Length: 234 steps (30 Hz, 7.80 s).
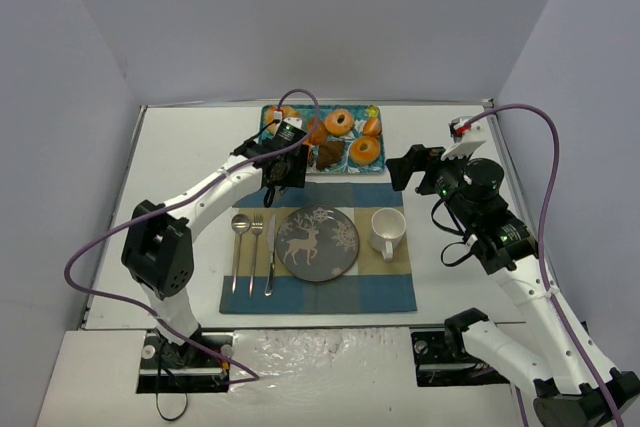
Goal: Place the bread
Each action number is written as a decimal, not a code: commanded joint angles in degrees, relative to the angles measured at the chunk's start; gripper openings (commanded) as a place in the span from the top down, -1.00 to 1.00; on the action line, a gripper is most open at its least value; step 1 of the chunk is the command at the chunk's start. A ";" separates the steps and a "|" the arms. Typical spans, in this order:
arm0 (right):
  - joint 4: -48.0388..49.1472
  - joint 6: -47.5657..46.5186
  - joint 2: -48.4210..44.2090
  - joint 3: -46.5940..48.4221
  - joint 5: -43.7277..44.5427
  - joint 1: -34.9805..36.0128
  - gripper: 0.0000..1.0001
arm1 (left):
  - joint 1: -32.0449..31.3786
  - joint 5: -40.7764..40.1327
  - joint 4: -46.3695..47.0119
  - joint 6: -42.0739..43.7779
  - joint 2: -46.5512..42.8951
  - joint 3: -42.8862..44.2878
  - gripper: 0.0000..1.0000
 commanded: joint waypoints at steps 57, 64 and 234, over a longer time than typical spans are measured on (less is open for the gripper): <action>3.98 -1.13 0.68 0.84 0.58 1.47 -1.00 | -18.45 -9.69 -7.37 -0.40 -20.44 -4.74 0.66; 3.99 -1.14 0.60 1.02 0.58 1.64 -1.00 | -24.72 -9.30 -9.52 -5.31 -30.58 -14.09 0.66; 3.90 -1.75 1.32 0.84 0.66 3.58 -1.00 | -15.98 -11.56 -9.63 -3.33 -25.28 -8.07 0.90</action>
